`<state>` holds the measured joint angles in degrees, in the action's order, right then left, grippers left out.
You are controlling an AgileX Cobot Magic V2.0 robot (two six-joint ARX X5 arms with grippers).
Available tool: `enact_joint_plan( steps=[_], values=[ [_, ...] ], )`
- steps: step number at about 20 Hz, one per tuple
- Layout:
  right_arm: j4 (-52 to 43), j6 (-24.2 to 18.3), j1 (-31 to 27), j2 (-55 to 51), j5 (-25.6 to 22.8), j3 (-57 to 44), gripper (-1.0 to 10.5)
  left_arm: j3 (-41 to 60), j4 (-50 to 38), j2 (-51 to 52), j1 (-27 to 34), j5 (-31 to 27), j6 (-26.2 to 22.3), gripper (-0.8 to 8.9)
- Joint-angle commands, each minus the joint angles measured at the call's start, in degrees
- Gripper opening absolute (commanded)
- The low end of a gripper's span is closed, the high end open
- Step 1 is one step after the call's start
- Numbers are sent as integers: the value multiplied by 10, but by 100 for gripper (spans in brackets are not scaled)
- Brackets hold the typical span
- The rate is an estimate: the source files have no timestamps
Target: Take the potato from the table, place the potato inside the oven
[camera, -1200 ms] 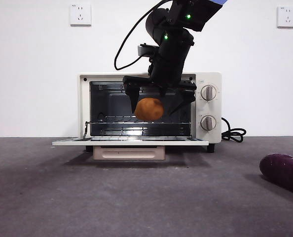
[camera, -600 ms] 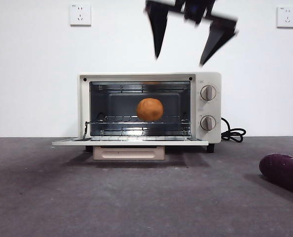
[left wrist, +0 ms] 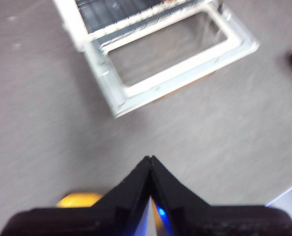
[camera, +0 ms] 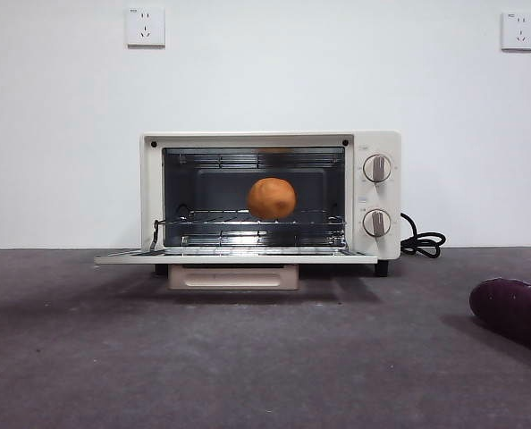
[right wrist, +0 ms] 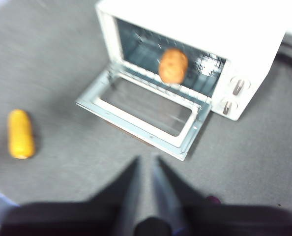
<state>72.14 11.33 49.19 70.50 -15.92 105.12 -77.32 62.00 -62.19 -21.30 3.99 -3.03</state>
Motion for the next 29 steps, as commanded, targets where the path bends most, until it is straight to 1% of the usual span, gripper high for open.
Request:
enact_joint_plan(
  steps=[1, 3, 4, 5, 8, 9, 11, 14, 17, 20, 22, 24, 26, 29],
  values=[
    [14, 29, 16, -38, 0, -2, -11, 50, -48, -4, 46, 64, -1, -6],
    [47, 47, 24, -68, 1, -2, -11, 101, -90, -16, 88, 125, 6, -6],
    [68, 55, 27, -82, 1, -2, -11, 127, -115, -27, 104, 155, 17, -6],
    [69, 56, 30, -94, 10, -4, -11, 151, -139, -42, 117, 178, 28, -6],
    [69, 70, 30, -134, 76, -4, -11, 196, -189, -102, 150, 222, 65, -6],
    [69, 72, 30, -145, 85, -4, -11, 197, -203, -128, 158, 238, 76, -6],
    [69, 73, 30, -167, 85, -4, -11, 197, -245, -175, 172, 261, 107, -6],
    [69, 89, 30, -192, 85, -4, -11, 197, -272, -237, 195, 263, 158, -6],
    [69, 96, 30, -202, 83, -4, -11, 196, -290, -289, 201, 265, 181, -6],
    [69, 97, 30, -201, 83, -4, -11, 194, -310, -313, 200, 265, 185, -6],
    [69, 97, 30, -198, 83, -4, -11, 184, -323, -328, 198, 265, 205, -6],
    [69, 97, 30, -198, 83, -4, -11, 167, -323, -347, 198, 267, 219, -6],
    [69, 97, 30, -198, 83, -4, -11, 147, -322, -366, 198, 292, 226, -6],
    [69, 98, 30, -198, 83, -4, -11, 114, -309, -391, 188, 290, 231, -6]
  ],
)
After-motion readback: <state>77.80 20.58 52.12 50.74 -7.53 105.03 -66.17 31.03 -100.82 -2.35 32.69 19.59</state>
